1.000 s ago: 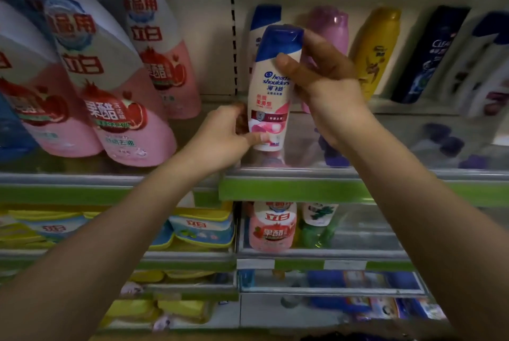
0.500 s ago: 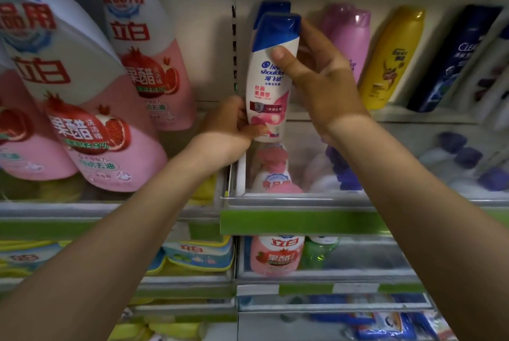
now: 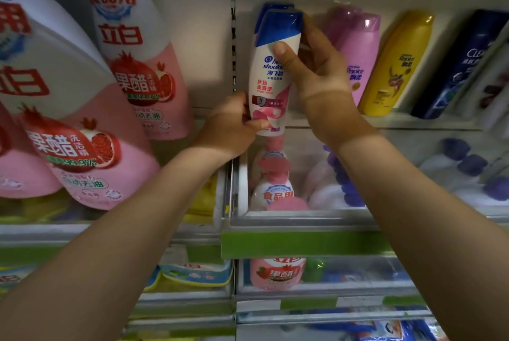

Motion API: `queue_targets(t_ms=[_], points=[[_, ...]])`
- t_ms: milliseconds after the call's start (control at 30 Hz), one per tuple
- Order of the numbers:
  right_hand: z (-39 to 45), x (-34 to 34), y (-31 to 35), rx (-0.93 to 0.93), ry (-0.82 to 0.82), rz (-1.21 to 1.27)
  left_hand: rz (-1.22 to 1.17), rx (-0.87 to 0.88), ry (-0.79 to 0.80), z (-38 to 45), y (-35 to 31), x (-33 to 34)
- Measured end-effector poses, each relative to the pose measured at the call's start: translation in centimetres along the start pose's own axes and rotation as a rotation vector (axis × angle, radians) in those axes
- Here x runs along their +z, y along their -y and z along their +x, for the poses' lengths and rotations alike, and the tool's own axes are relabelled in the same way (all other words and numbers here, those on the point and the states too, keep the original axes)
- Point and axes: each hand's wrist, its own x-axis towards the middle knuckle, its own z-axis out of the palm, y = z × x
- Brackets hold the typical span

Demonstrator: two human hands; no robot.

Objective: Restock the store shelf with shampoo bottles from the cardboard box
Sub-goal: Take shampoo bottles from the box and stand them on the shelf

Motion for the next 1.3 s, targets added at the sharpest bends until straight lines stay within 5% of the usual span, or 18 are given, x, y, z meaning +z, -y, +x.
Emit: queue_targets(t_ms=[800,1300], points=[[1.3,0.1,-0.3,0.051,-0.046,-0.089,-0.026,0.075,0.062,1.2,0.1,-0.2],[1.3,0.4,-0.2,0.028,-0.062,-0.189,-0.065,-0.024,0.025,0.3,-0.4,0.2]])
